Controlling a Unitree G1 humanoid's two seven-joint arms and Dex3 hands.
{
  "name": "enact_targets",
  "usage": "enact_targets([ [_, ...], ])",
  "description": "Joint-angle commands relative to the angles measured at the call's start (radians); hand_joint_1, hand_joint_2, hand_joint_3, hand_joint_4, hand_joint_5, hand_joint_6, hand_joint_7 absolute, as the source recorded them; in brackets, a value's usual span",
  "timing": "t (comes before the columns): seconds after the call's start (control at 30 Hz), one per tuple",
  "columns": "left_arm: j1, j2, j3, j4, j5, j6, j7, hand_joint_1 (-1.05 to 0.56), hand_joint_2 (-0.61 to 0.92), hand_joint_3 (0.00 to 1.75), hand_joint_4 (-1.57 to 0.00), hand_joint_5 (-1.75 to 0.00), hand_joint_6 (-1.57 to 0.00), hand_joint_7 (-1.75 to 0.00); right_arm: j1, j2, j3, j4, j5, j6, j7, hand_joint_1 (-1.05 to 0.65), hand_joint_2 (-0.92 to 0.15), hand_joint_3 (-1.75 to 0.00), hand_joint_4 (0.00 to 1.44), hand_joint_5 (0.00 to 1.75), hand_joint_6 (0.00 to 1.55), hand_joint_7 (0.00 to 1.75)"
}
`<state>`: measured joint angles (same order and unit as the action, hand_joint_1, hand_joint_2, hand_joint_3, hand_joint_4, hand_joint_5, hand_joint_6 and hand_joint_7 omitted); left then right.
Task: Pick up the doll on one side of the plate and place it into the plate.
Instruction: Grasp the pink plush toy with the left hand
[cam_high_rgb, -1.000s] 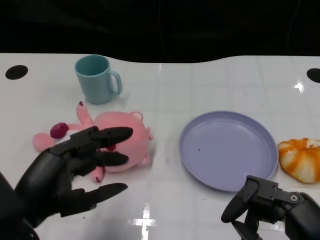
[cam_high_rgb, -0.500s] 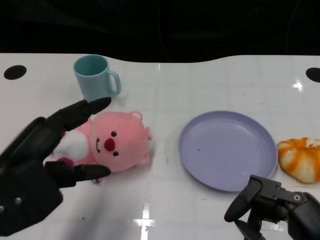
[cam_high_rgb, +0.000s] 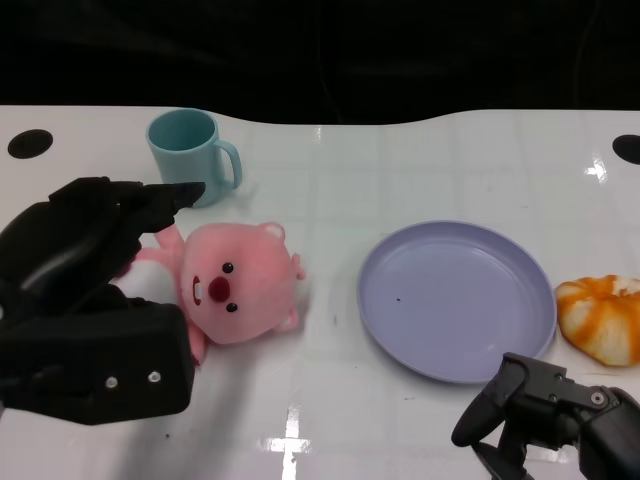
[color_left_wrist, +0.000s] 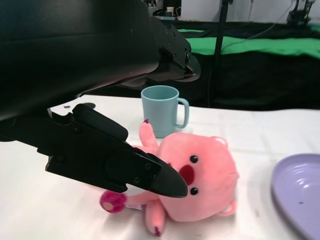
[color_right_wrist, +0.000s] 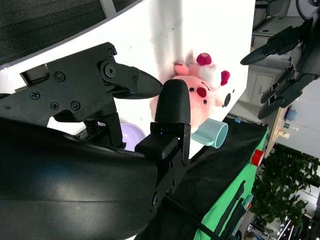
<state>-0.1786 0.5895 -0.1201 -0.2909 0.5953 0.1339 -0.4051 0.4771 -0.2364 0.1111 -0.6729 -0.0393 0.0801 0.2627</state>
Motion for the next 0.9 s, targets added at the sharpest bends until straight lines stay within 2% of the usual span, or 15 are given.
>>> enact_targets([
  [0.03,-0.05,0.033,-0.047,0.053,0.063,0.007,-0.036,-0.68,0.91,0.01,-0.01,-0.32,-0.21,0.0,0.006,-0.012,-0.014,-0.003,0.006,-0.01,0.003,-0.26,-0.79,-0.64,0.63,1.62,0.57,1.29],
  [0.2,-0.114,0.039,-0.132,0.147,0.188,-0.008,-0.023,-0.73,0.92,0.01,-0.01,-0.33,-0.21,0.0,0.012,-0.011,-0.014,-0.004,0.005,-0.013,0.001,-0.27,-0.8,-0.63,0.63,1.62,0.58,1.29],
  [0.33,-0.165,0.013,-0.181,0.237,0.252,-0.019,0.004,-0.73,0.91,0.0,0.0,-0.33,-0.22,-0.01,0.012,-0.011,-0.016,0.002,0.007,-0.022,0.001,-0.26,-0.8,-0.62,0.64,1.62,0.58,1.29],
  [0.9,-0.368,-0.088,-0.32,0.69,0.294,-0.048,0.081,-0.7,0.92,0.01,0.0,-0.23,-0.2,0.0,0.028,-0.006,-0.011,-0.016,0.008,-0.02,0.001,-0.27,-0.8,-0.62,0.64,1.63,0.58,1.29],
])
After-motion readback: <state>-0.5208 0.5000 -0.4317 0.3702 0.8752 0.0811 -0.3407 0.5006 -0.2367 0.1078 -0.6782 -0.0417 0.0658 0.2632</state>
